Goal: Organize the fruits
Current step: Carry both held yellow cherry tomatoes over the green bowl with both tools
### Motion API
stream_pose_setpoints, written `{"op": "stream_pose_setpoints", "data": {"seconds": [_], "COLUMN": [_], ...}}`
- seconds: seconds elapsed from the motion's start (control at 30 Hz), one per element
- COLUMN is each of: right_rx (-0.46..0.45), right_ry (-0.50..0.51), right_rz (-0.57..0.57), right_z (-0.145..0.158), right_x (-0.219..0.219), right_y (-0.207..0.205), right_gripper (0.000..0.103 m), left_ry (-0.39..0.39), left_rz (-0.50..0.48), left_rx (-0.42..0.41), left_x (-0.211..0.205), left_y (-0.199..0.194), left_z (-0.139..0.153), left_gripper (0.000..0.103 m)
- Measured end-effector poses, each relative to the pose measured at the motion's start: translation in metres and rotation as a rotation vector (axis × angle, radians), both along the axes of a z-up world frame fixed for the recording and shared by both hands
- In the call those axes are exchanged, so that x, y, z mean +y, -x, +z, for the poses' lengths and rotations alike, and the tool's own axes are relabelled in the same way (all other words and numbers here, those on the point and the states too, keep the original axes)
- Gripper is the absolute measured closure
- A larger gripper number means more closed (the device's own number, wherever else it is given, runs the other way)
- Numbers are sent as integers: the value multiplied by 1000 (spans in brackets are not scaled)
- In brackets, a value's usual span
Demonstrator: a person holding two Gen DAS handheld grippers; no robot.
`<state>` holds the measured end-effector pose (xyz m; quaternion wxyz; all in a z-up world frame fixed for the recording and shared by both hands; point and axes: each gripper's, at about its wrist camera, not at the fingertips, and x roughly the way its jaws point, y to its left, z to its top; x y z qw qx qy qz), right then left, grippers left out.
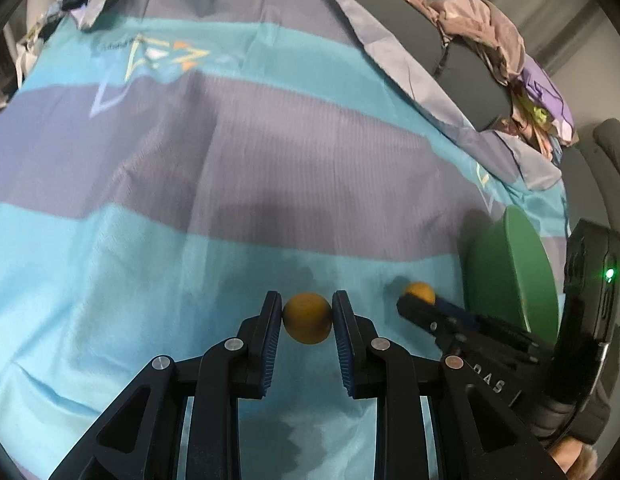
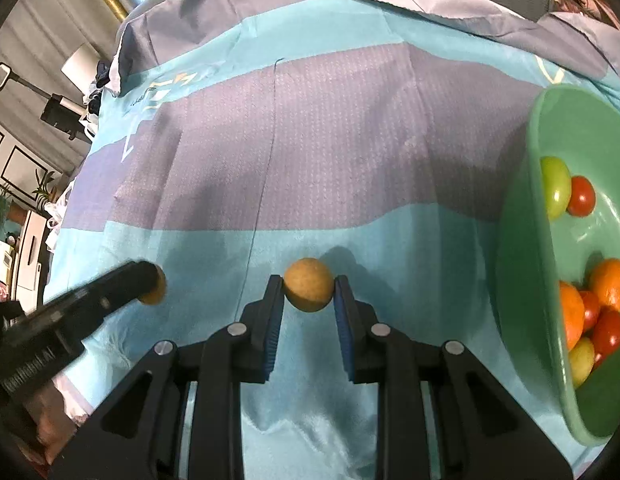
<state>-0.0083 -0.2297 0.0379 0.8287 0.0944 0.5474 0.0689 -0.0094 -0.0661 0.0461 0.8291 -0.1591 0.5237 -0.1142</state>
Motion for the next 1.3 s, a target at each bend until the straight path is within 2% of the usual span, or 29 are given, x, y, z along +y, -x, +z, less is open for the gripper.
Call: {"op": "stream_pose_setpoints", "data": {"seconds": [0.27, 0.63, 1.03, 1.3], "right_rx": [-4, -31, -93, -182], "right_ry": [16, 26, 3, 2], "right_rz": [-20, -12, -25, -75], "right_z": [3, 12, 38, 68], "right_x": [-4, 0, -10, -33], "right_y": [3, 8, 19, 30], "right_gripper": [77, 77, 77, 77], "left_ry": [-36, -70, -66, -74], "left_rz": [-27, -49, -96, -152], "left_rx": [8, -35, -91, -151], "left_x": [-11, -16, -30, -65], "left_y": [5, 12, 21, 19], "left_z": [-9, -3, 16, 41], "left_gripper": [77, 77, 77, 77]}}
